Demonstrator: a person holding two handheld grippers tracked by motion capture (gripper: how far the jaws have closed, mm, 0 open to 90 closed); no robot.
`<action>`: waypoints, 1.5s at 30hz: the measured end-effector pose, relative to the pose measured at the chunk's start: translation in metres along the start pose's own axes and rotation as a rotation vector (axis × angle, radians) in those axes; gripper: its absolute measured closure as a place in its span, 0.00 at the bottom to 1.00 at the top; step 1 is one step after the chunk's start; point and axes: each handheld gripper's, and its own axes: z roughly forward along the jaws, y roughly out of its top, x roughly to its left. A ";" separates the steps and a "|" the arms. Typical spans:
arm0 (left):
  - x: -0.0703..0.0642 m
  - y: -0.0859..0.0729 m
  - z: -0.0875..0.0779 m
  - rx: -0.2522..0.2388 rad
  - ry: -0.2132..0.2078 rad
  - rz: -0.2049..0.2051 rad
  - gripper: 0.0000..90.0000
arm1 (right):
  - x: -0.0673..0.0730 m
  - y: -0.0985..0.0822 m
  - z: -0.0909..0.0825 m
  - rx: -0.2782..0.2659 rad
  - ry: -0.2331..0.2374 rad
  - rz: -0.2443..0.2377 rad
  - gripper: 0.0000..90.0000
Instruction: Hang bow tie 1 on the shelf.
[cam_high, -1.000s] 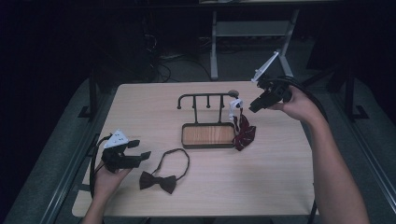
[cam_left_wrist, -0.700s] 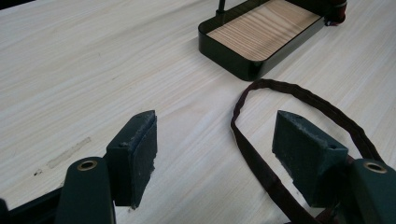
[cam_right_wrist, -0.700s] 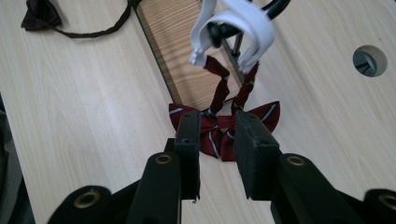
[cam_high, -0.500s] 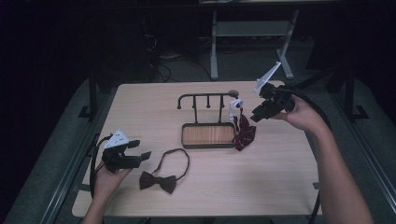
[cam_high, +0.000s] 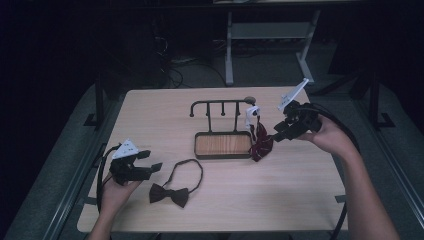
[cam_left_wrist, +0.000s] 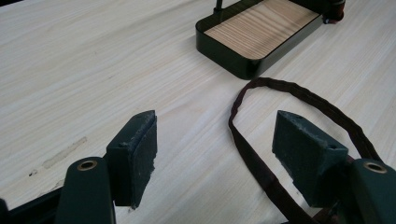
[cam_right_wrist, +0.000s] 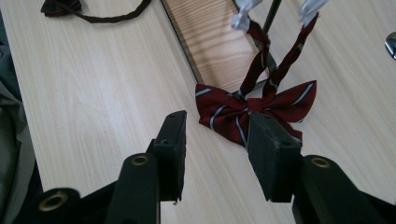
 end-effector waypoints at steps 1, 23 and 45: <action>0.000 0.000 0.000 0.000 0.000 0.002 0.34 | 0.001 -0.002 0.001 0.002 -0.003 0.006 0.61; 0.000 -0.001 0.003 0.007 -0.006 -0.006 0.34 | 0.021 -0.044 0.020 0.000 -0.019 0.048 0.53; -0.002 -0.001 0.005 0.021 -0.014 0.007 0.34 | 0.042 -0.084 0.045 -0.038 0.023 0.072 0.51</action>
